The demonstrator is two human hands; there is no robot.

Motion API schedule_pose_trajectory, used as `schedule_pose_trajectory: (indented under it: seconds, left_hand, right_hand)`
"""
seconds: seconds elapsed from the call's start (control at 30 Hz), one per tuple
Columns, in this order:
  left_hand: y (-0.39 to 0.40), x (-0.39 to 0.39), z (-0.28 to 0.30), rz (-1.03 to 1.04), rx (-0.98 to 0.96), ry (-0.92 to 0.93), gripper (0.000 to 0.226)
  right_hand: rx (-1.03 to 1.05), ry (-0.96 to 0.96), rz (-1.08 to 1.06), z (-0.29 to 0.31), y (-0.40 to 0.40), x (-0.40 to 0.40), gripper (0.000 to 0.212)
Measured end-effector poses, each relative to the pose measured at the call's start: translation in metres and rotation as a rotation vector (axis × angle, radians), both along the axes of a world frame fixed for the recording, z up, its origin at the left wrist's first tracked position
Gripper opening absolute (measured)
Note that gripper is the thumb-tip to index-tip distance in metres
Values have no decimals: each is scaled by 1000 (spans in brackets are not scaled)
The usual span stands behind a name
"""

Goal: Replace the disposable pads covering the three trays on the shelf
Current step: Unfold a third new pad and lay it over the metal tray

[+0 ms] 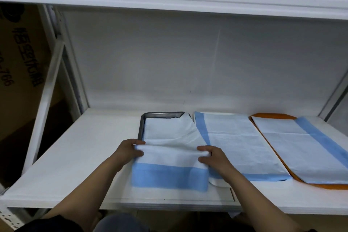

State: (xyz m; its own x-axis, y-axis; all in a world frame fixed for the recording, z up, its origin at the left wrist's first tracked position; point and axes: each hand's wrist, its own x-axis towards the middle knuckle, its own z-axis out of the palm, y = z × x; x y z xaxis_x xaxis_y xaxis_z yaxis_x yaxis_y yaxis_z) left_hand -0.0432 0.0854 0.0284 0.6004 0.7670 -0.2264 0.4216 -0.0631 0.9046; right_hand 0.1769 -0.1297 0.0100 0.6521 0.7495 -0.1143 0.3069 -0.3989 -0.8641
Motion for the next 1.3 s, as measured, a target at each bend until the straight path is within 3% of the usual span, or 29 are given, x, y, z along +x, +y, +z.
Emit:
schedule_pose_trajectory:
  seconds: [0.13, 0.27, 0.4, 0.6, 0.73, 0.87, 1.03, 1.3]
  left_hand:
    - [7, 8, 11, -8, 128, 85, 25]
    - [4, 15, 18, 71, -54, -1, 25]
    - [3, 14, 19, 70, -361, -148, 30]
    - [-1, 15, 22, 47, -486, -194, 30]
    - [6, 11, 17, 101, -448, -120, 10]
    - [5, 7, 14, 51, -271, 20, 20]
    - [-1, 6, 12, 83, -166, 17, 4]
    - [3, 7, 6, 125, -241, -55, 25]
  right_hand:
    - [-84, -288, -34, 4, 10, 5, 19]
    - [-100, -459, -101, 11, 12, 5, 14]
    - [-66, -359, -111, 12, 13, 6, 9]
    - [108, -140, -53, 12, 14, 9, 7]
    - [122, -48, -35, 15, 12, 13, 9]
    - [136, 34, -16, 19, 12, 14, 7]
    - [135, 47, -22, 18, 12, 13, 7]
    - [84, -11, 8, 20, 11, 14, 10]
